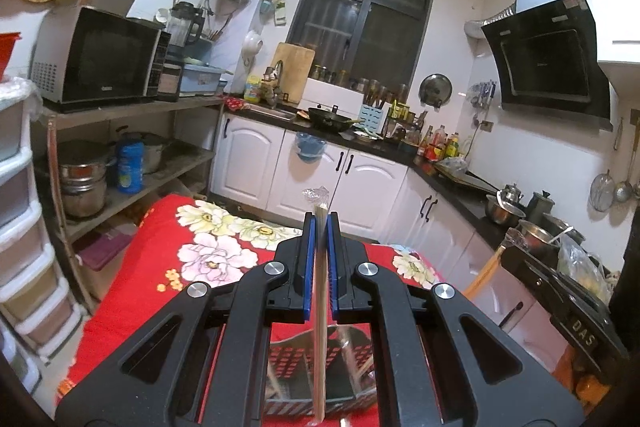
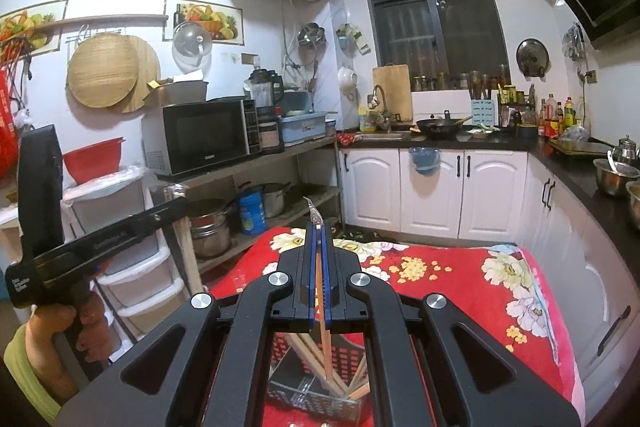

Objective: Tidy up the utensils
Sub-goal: 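Lower the chopsticks into the caddy with both tools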

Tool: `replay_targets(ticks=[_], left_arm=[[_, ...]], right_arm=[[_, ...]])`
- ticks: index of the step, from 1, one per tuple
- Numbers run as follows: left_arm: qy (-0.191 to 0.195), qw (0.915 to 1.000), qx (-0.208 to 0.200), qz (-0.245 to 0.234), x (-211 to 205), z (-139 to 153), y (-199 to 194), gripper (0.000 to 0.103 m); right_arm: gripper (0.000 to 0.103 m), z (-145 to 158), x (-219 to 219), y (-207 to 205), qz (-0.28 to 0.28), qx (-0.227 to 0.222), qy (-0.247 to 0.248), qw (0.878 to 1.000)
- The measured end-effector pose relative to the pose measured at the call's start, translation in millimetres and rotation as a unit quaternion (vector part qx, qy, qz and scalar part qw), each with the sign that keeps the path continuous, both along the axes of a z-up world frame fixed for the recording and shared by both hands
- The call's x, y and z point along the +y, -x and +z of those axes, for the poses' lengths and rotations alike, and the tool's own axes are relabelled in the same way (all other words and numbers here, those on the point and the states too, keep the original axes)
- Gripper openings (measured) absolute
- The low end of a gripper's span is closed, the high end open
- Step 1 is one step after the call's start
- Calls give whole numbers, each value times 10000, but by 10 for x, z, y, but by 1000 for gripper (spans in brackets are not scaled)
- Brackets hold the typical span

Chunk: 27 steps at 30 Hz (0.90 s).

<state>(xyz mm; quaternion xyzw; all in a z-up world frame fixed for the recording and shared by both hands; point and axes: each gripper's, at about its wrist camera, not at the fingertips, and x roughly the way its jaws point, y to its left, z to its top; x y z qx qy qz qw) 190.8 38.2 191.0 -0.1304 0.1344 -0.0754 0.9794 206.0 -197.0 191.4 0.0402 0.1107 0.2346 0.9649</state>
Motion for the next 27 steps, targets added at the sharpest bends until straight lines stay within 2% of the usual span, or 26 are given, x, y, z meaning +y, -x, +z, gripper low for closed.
replay_targets(ticks=[17, 27], left_arm=[[-220, 9997, 58, 12, -375, -390, -399, 1], [-401, 9990, 175, -109, -496, -597, -538, 1]], right_arm=[[3, -304, -78, -317, -81, 169, 15, 9998], [3, -514, -27, -463, -6, 475, 206, 9987]])
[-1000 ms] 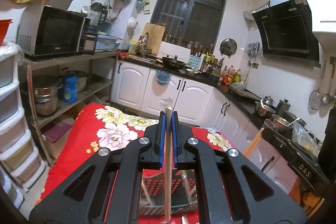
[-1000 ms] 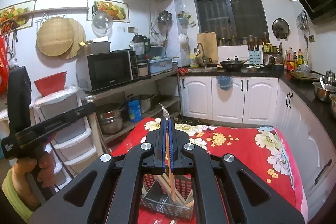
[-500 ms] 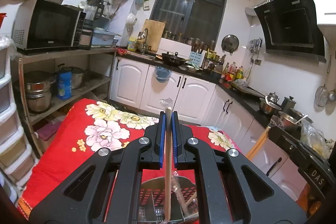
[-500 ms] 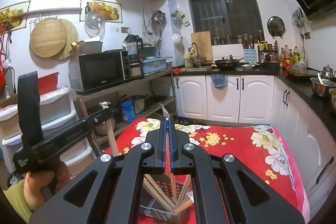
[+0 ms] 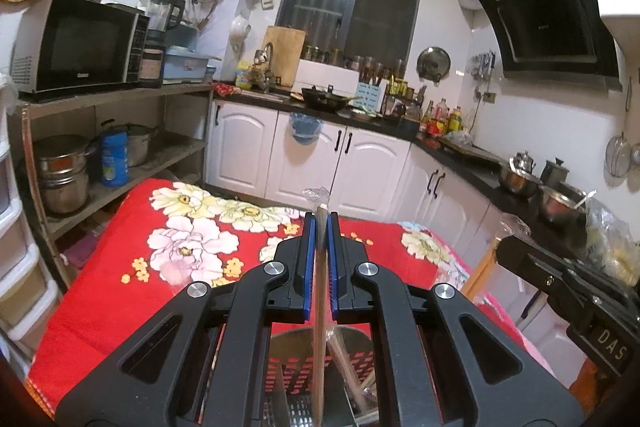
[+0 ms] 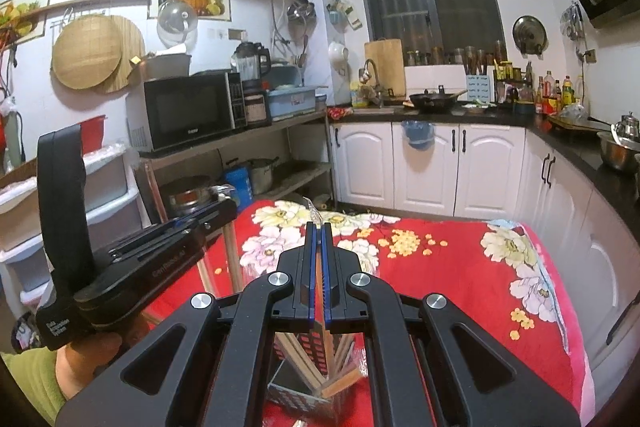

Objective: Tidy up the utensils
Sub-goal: 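Lower the chopsticks into the caddy with both tools, then open both tools and pull them back from the caddy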

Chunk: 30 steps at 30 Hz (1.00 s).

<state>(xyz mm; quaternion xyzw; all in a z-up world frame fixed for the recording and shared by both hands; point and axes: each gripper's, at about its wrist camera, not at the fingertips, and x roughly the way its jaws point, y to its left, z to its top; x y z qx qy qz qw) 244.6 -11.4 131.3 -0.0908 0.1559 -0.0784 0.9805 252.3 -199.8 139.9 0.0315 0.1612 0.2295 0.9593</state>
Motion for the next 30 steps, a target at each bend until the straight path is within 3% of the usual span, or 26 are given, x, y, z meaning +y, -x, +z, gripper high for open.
replay_targets(ticks=[11, 23, 30], left_arm=[[-294, 9977, 482, -369, -135, -261, -93, 2], [-251, 9950, 844, -472, -24, -347, -73, 2], [-232, 9929, 1017, -577, -18, -376, -29, 12]], right_arm=[[3, -178, -19, -152, -40, 465, 63, 9989], [3, -240, -104, -173, -53, 679, -3, 9977], [4, -209, -142, -130, -83, 689, -16, 9976]])
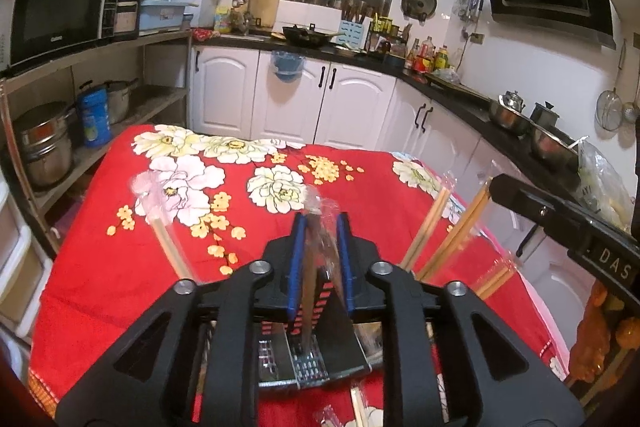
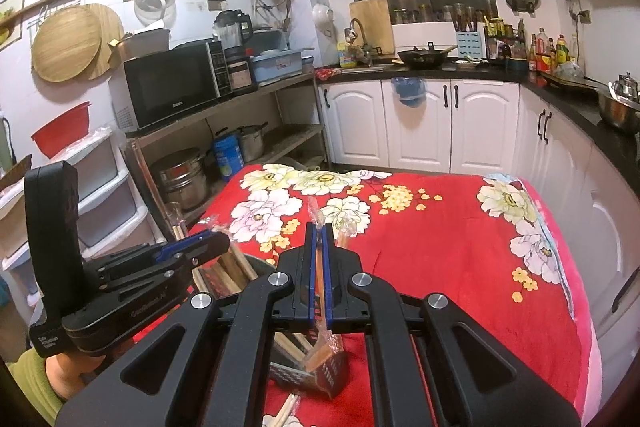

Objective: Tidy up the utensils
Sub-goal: 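Open both tools and pull them back from the caddy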

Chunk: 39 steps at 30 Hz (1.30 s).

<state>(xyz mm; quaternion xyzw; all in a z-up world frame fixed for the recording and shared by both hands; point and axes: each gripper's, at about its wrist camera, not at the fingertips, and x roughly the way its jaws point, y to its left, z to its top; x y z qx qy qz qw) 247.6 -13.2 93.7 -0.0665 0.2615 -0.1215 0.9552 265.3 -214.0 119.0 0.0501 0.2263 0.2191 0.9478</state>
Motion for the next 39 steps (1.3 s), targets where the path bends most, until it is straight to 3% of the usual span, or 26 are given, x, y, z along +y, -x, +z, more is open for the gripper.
replay_targets(ticks=[3, 23, 28, 33, 39], left_arm=[[29, 10000, 32, -15, 11, -3, 29, 15], [19, 9999, 114, 3, 120, 57, 318, 55], [121, 9999, 104, -56, 175, 73, 446, 70], [208, 9997, 79, -115, 233, 78, 576, 80], [233, 9996, 52, -116, 266, 58, 690, 85]], right_arm=[[14, 14, -4, 32, -8, -33, 14, 10000], [46, 108, -202, 400, -212, -217, 17, 9995], [55, 97, -263, 546, -271, -258, 4, 9993], [58, 40, -305, 700, -310, -269, 20, 9992], [62, -49, -353, 823, -345, -216, 41, 9992]])
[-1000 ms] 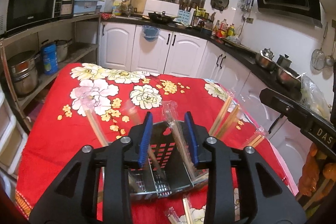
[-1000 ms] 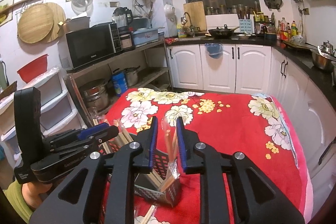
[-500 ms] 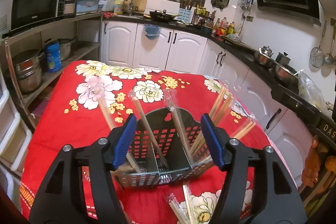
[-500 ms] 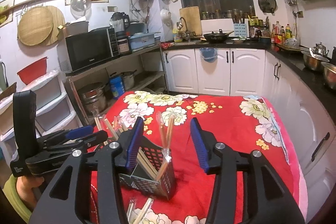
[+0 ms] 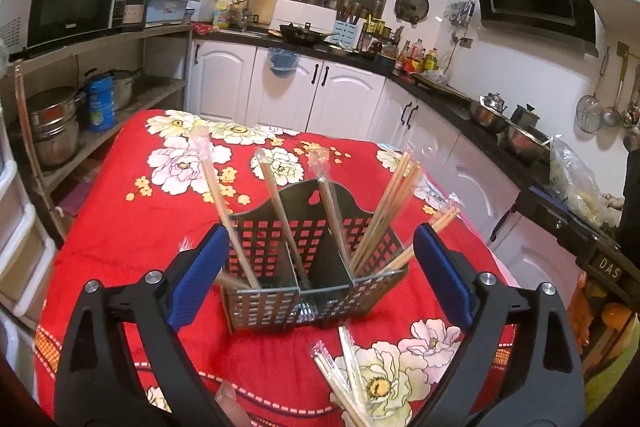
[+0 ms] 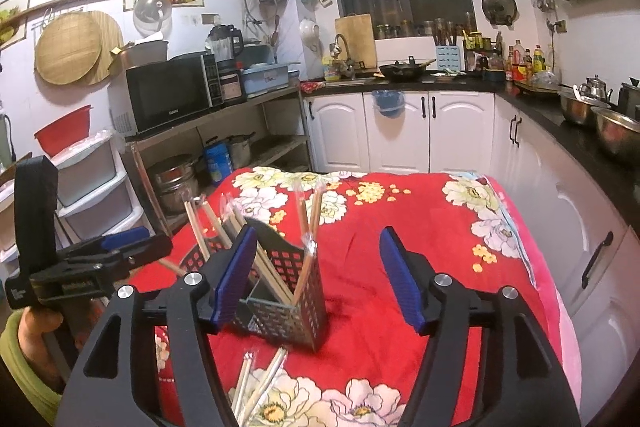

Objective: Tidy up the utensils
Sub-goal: 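Open both tools and pull them back from the caddy, then move both tools down toward the last sleeved chopstick packs on the cloth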

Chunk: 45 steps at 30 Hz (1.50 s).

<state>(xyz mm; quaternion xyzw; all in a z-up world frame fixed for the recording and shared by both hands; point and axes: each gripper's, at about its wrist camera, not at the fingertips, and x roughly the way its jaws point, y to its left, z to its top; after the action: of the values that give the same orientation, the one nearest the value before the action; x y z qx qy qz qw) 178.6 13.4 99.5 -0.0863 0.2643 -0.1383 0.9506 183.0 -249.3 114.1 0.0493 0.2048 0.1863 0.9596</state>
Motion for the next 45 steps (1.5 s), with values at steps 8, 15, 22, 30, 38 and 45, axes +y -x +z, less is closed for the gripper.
replay_targets(ticks=[8, 15, 22, 30, 38, 45], left_arm=[[-4, 9999, 118, -45, -25, -113, 81, 85], [-193, 9990, 343, -193, -152, -316, 132, 85], [-478, 9964, 581, -388, -290, -543, 148, 85], [-745, 9910, 957, -568, -429, -844, 133, 72], [-1015, 9815, 1545, -496, -543, -1256, 42, 60], [-1139, 9747, 1886, -374, -542, -1487, -48, 51]], right_arm=[[64, -177, -21, 72, 20, 173, 27, 9998], [64, -409, -35, 48, 49, 445, 102, 9989], [64, -676, -1, -12, 151, 772, 175, 9967], [63, -986, -20, -129, 219, 1191, 172, 9925], [63, -1283, 31, -276, 417, 1623, 259, 9855], [57, -1513, 182, -423, 826, 2079, 241, 9744]])
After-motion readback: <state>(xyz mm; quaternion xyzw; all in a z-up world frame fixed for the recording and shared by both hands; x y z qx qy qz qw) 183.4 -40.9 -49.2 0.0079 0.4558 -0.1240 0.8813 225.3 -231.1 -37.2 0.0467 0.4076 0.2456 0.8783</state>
